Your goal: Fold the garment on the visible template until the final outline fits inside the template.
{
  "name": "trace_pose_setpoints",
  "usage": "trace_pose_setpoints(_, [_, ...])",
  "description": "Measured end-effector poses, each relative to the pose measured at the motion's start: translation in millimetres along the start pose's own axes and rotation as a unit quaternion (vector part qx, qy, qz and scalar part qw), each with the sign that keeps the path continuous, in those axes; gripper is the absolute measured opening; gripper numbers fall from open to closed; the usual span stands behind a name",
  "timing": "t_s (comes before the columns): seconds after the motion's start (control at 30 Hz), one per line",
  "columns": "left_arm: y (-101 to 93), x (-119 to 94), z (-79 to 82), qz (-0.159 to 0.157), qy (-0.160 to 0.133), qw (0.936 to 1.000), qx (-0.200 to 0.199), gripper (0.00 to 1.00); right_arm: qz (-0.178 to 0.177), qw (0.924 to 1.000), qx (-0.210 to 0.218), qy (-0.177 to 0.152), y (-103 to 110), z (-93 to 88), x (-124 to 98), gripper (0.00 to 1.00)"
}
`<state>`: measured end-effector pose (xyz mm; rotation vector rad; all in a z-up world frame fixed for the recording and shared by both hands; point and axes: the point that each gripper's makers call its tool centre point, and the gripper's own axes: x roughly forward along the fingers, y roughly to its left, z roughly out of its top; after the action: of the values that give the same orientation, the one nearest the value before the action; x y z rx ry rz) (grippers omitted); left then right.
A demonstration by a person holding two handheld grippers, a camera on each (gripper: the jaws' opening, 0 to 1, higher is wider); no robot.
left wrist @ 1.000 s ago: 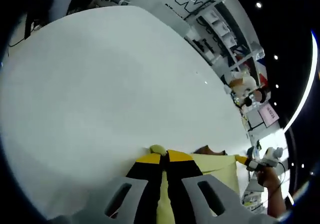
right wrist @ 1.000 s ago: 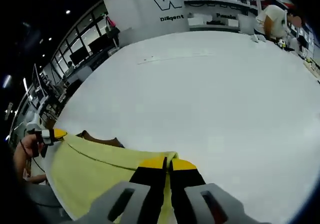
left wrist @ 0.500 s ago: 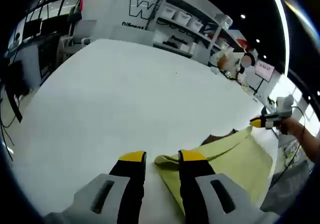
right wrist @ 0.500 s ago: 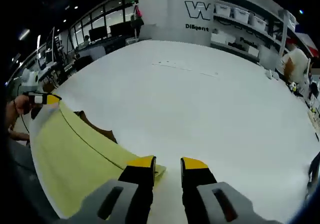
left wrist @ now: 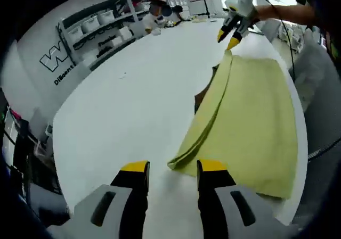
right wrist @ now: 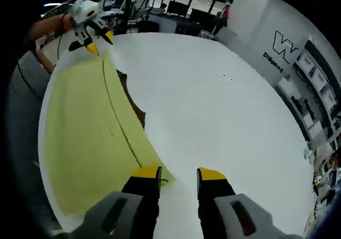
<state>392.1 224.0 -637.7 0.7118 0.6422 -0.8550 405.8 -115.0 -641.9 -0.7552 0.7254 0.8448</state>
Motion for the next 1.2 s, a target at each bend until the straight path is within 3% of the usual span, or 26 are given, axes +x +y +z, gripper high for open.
trace_pose_setpoints(0.1, [2.1, 5.6, -2.1, -0.008, 0.007, 0.9997, 0.020, 0.29, 0.033, 0.9990, -0.028, 0.006, 11.0, 0.6, 2.8, 0.18])
trace_pose_setpoints(0.23, [3.1, 12.9, 0.5, -0.020, 0.004, 0.9993, 0.031, 0.28, 0.082, 0.9901, -0.112, 0.020, 26.0, 2.0, 6.4, 0.18])
trace_pose_setpoints(0.37, [-1.3, 19.2, 3.5, -0.040, 0.003, 0.9977, 0.055, 0.26, 0.085, 0.9778, -0.183, 0.055, 24.3, -5.4, 8.3, 0.15])
trace_pose_setpoints(0.5, [-0.8, 25.2, 7.8, -0.044, -0.004, 0.9978, 0.050, 0.20, 0.088, 0.9771, -0.182, 0.067, 22.6, -11.1, 13.0, 0.11])
trace_pose_setpoints(0.6, [-2.8, 28.4, 6.1, -0.052, -0.003, 0.9976, 0.046, 0.10, 0.080, 0.9820, -0.157, 0.066, 19.4, -12.0, 13.5, 0.00])
trace_pose_setpoints(0.77, [0.3, 30.8, 5.1, -0.051, -0.007, 0.9987, -0.001, 0.03, 0.061, 0.9953, -0.072, 0.022, 14.6, -8.6, 14.9, 0.00])
trace_pose_setpoints(0.8, [0.6, 30.5, 5.6, -0.052, -0.009, 0.9986, -0.005, 0.03, 0.064, 0.9969, -0.043, 0.018, 15.3, -10.5, 15.4, 0.00])
trace_pose_setpoints(0.83, [1.0, 30.3, 6.1, -0.053, -0.012, 0.9984, -0.017, 0.03, 0.064, 0.9979, 0.012, 0.005, 14.4, -10.4, 16.2, 0.00])
trace_pose_setpoints(0.9, [4.8, 30.5, 6.8, -0.047, -0.017, 0.9968, -0.063, 0.03, 0.052, 0.9966, 0.063, -0.011, 7.8, -9.9, 17.1, 0.00])
trace_pose_setpoints(0.93, [7.7, 30.5, 8.1, -0.043, -0.022, 0.9938, -0.101, 0.03, 0.046, 0.9935, 0.102, -0.022, 3.7, -9.1, 17.7, 0.00])
trace_pose_setpoints(1.0, [9.7, 30.5, 8.8, -0.042, -0.028, 0.9889, -0.140, 0.03, 0.039, 0.9889, 0.140, -0.031, -0.3, -8.8, 18.7, 0.00])
trace_pose_setpoints(1.07, [11.8, 31.1, 7.7, -0.041, -0.028, 0.9887, -0.141, 0.03, 0.038, 0.9819, 0.183, -0.035, -2.8, -9.7, 20.9, 0.00])
trace_pose_setpoints(1.2, [8.4, 34.9, 4.3, -0.035, -0.023, 0.9874, -0.152, 0.03, 0.031, 0.9758, 0.212, -0.045, -7.6, -8.4, 23.8, 0.00])
